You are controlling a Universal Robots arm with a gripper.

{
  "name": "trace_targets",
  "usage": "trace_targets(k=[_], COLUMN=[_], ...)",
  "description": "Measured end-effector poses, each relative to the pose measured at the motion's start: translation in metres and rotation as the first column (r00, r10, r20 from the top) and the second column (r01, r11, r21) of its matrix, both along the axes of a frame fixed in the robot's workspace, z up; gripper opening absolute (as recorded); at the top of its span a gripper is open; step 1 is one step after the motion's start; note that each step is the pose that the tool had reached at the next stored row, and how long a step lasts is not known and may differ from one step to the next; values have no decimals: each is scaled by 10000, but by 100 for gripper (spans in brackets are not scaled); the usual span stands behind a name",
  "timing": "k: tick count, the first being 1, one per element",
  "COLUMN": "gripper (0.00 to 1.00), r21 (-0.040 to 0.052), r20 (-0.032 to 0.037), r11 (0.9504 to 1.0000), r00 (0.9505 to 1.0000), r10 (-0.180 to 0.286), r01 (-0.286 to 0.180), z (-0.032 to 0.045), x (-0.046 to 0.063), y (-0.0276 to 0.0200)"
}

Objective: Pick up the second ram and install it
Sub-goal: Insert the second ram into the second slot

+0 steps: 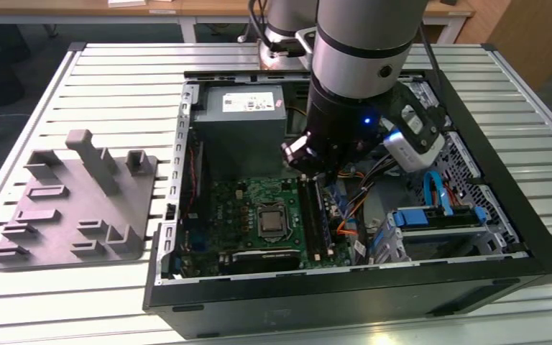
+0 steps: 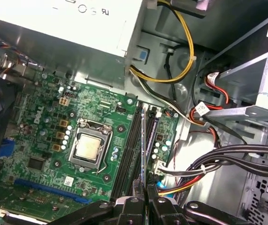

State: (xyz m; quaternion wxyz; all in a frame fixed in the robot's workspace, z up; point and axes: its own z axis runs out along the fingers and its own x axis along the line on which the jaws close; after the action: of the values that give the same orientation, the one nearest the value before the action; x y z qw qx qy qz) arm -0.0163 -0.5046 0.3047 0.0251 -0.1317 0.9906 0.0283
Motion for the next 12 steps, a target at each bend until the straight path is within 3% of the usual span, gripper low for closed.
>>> trace_targets(k=[12], gripper=[14], r21=[1], r20=[0], r11=[9977], r00=[9977], r10=[-672], r01=[672], z=[-3], x=[0], y=[0])
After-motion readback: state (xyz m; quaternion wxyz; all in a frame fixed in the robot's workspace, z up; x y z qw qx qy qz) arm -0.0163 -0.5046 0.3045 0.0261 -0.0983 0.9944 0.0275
